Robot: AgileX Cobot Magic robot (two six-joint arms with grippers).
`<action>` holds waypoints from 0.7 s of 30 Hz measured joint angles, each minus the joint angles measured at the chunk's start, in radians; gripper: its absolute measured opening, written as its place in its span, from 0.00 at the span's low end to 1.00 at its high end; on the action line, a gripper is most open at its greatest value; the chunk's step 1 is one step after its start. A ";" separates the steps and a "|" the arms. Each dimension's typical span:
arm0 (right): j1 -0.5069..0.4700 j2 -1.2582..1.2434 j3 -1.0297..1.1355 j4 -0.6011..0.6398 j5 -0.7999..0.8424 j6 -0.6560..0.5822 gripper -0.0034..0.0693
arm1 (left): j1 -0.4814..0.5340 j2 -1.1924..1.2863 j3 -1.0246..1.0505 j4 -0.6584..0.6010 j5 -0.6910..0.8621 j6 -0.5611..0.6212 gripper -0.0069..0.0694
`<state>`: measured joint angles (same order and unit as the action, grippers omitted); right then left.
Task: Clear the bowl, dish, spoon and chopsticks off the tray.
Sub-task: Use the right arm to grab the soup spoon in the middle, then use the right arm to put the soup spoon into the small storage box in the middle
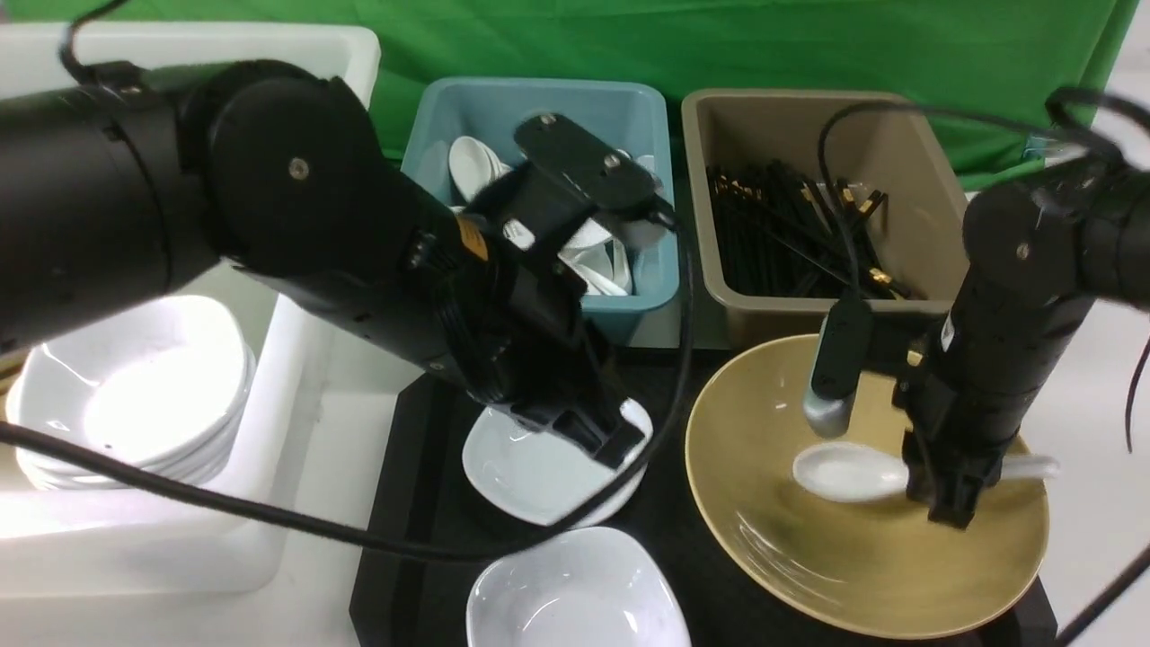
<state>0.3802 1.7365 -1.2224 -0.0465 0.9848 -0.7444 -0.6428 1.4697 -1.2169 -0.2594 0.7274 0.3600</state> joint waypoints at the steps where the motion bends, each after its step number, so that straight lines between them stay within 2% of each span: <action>1: 0.001 -0.004 -0.005 0.000 0.000 0.000 0.24 | 0.001 -0.002 0.000 0.009 -0.005 -0.008 0.09; 2: 0.011 -0.044 -0.062 0.047 -0.014 0.000 0.24 | 0.028 -0.018 -0.009 0.033 -0.024 -0.082 0.09; 3: 0.012 -0.048 -0.070 0.047 -0.014 0.000 0.24 | 0.032 -0.020 -0.010 0.038 -0.028 -0.090 0.09; 6: 0.018 -0.072 -0.216 0.195 -0.113 -0.005 0.24 | 0.135 -0.043 -0.051 0.047 -0.086 -0.205 0.09; 7: 0.018 -0.066 -0.247 0.223 -0.129 -0.007 0.24 | 0.166 -0.046 -0.058 0.047 -0.102 -0.219 0.09; 9: 0.019 0.020 -0.432 0.363 -0.163 -0.028 0.24 | 0.270 -0.051 -0.076 0.049 -0.147 -0.255 0.09; 12: 0.031 0.146 -0.598 0.445 -0.166 -0.028 0.24 | 0.350 -0.050 -0.076 0.050 -0.146 -0.260 0.09; 15: 0.047 0.247 -0.716 0.480 -0.176 -0.004 0.24 | 0.391 -0.050 -0.076 0.048 -0.138 -0.260 0.09; 17: 0.070 0.387 -0.887 0.494 -0.199 0.075 0.24 | 0.417 -0.050 -0.076 0.043 -0.111 -0.260 0.09; 18: 0.071 0.397 -0.898 0.494 -0.201 0.075 0.24 | 0.417 -0.050 -0.076 0.043 -0.111 -0.260 0.09; 19: 0.082 0.466 -0.971 0.497 -0.213 0.127 0.25 | 0.419 -0.050 -0.076 0.038 -0.090 -0.260 0.09; 21: 0.092 0.555 -1.054 0.497 -0.227 0.201 0.31 | 0.419 -0.050 -0.076 0.014 -0.058 -0.252 0.09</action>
<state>0.4726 2.2917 -2.2763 0.4509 0.7579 -0.5436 -0.2236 1.4199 -1.2931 -0.2452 0.6691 0.1075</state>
